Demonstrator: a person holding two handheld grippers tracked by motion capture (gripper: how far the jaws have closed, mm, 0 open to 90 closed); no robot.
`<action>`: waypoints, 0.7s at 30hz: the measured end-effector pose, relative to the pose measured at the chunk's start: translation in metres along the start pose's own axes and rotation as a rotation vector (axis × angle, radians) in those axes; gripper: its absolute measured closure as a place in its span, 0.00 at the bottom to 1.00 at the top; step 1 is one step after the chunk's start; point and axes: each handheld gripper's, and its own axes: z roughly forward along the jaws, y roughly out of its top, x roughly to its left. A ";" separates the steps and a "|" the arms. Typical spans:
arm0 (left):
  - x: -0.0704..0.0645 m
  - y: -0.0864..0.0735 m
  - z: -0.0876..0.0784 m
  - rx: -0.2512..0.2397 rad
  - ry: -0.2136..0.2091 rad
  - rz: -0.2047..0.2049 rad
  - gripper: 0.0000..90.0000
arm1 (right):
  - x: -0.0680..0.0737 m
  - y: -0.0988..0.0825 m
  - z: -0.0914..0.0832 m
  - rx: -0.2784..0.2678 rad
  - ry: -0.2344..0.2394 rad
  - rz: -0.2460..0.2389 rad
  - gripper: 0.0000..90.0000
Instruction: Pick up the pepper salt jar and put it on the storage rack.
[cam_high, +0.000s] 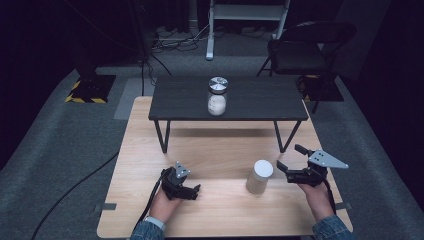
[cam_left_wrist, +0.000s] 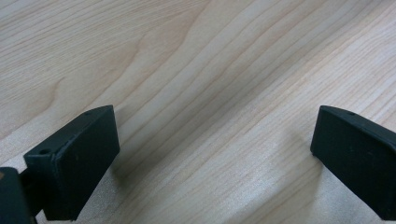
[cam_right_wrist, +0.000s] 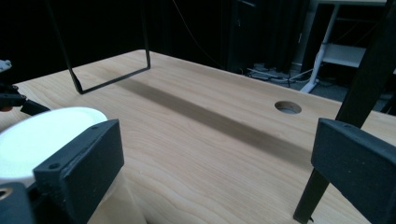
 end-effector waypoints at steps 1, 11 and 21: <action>0.000 0.000 0.000 -0.001 0.000 0.000 0.01 | 0.000 0.001 0.000 0.001 0.003 0.005 0.02; 0.000 0.000 0.000 -0.002 0.000 0.004 0.01 | 0.002 0.002 -0.001 -0.037 0.054 0.012 0.02; 0.000 0.000 0.000 -0.002 0.000 0.004 0.01 | 0.015 0.010 0.011 -0.051 0.166 -0.031 0.02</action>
